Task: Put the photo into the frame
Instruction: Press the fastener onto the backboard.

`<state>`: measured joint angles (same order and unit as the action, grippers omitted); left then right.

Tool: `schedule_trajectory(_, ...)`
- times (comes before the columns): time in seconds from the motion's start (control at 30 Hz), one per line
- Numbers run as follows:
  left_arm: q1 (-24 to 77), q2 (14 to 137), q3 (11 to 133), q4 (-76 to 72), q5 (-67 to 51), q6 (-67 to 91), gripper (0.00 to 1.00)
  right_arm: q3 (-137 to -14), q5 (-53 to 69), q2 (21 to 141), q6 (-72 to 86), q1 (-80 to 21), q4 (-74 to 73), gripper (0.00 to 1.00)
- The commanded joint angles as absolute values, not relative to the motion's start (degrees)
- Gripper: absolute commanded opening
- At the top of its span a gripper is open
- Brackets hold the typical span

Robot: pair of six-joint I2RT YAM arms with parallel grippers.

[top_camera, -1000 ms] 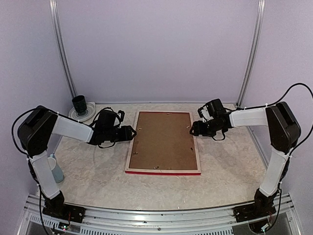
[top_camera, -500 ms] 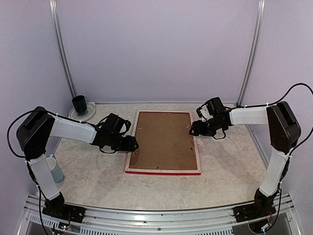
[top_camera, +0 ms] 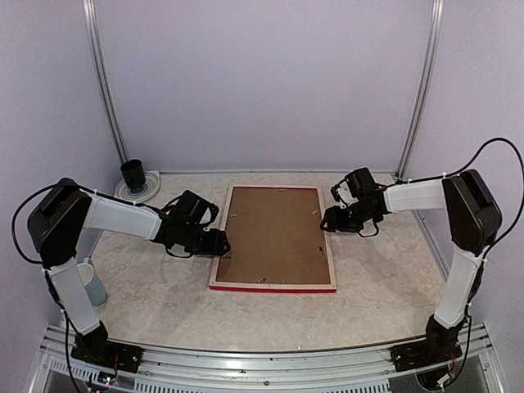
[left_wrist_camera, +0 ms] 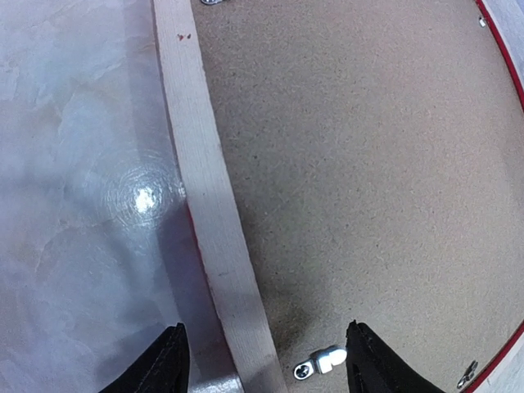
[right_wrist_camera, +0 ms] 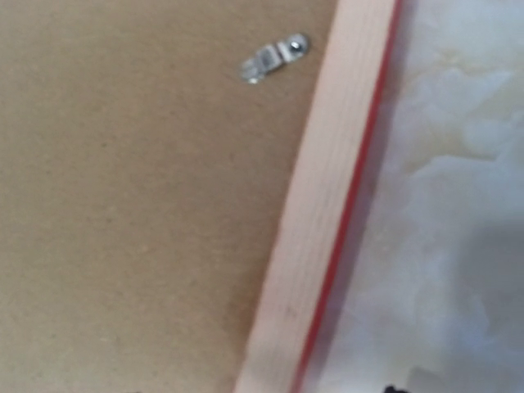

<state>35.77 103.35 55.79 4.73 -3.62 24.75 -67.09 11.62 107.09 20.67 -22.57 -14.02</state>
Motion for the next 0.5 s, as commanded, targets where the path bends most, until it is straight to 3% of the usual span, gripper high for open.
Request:
schedule_trajectory(0.0, 36.21, 101.57, 56.12, 7.06, -3.94, 23.44, 0.64, -66.14, 11.66, 108.78, 21.3, -21.97, -11.82, 0.59)
schedule_trajectory(0.47, 36.23, 102.22, 57.72, 11.16, -3.9, 21.84, 0.63, -63.43, 13.82, 109.88, 23.26, -21.97, -7.96, 0.41)
